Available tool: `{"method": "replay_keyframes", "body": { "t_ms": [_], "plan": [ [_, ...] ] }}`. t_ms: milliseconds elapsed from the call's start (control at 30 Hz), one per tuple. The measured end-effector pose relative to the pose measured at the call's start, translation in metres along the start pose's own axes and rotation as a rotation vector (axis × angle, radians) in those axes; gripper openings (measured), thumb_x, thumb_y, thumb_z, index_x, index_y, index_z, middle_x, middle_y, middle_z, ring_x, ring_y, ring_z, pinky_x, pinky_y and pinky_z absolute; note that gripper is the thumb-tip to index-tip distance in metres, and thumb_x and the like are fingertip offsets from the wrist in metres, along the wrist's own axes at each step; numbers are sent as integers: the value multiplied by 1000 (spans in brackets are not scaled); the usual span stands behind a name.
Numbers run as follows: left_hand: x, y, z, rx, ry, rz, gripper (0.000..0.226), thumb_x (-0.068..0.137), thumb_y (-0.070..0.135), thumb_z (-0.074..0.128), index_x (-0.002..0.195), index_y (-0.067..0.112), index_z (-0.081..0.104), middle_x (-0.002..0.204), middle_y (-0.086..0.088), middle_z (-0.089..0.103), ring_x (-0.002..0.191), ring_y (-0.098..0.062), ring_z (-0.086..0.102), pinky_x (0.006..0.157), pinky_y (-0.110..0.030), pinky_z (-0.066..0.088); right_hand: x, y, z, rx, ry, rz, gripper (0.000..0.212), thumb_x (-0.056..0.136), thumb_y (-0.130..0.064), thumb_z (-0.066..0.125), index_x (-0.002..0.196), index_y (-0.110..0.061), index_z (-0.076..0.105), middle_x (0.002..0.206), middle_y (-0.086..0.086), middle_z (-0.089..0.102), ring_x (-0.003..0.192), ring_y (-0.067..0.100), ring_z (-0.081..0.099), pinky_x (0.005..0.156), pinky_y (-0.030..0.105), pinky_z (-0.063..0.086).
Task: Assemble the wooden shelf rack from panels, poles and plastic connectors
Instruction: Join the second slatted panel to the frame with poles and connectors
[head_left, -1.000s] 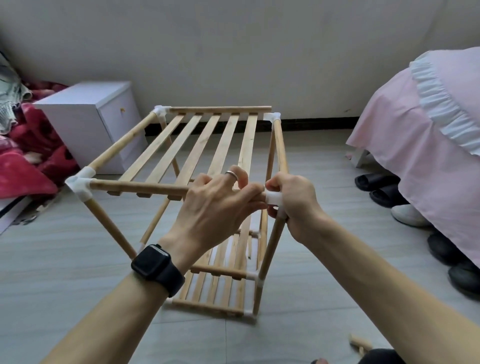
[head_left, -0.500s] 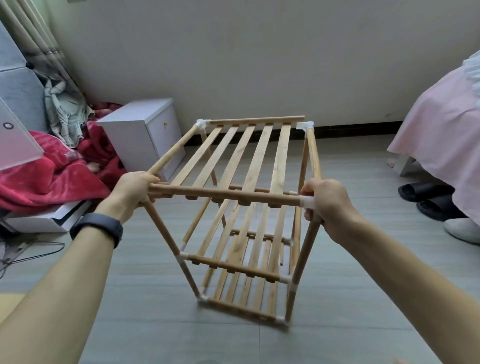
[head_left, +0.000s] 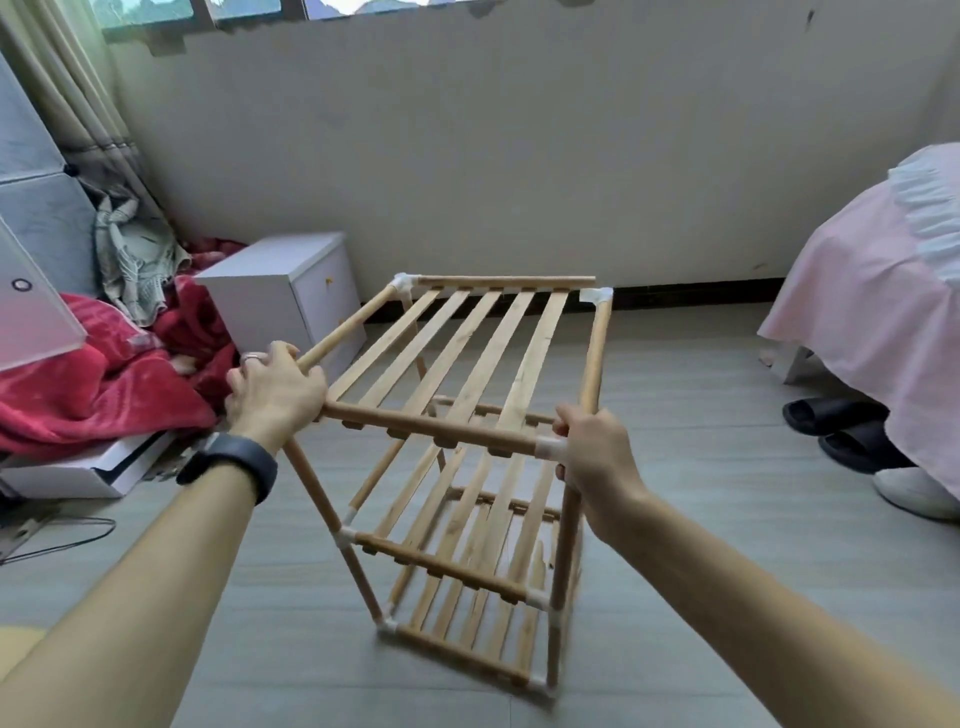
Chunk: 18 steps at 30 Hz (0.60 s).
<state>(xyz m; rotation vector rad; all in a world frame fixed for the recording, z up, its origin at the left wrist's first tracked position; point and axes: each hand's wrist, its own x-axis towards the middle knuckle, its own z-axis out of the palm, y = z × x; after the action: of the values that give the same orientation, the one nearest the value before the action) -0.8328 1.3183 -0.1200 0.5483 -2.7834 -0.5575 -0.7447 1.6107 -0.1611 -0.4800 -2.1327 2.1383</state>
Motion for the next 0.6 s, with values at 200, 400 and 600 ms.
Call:
{"method": "replay_keyframes", "body": {
  "t_ms": [200,400,600],
  "plan": [
    [-69,108,14,48,-160,584,61,91,72,40,135,32,53,139,-2,52,129,-22,47,102,-45,44,-23,12,12,-199,-590,-107,46,106,-56,30,109,-20,57,105,2,68,89,17,71,71,27,50],
    [-107,128,39,332,-306,692,47,94,36,56,139,33,43,162,-4,23,146,-26,26,115,-56,31,0,15,-29,-226,-347,-83,22,105,-39,48,111,-21,59,109,4,68,94,17,69,74,31,51],
    [-111,74,0,236,-479,807,38,92,21,62,121,43,55,158,17,15,138,-8,24,114,-37,31,20,7,-57,-158,5,-152,36,102,-59,41,104,-24,49,108,2,56,92,11,53,72,30,42]
  ]
}}
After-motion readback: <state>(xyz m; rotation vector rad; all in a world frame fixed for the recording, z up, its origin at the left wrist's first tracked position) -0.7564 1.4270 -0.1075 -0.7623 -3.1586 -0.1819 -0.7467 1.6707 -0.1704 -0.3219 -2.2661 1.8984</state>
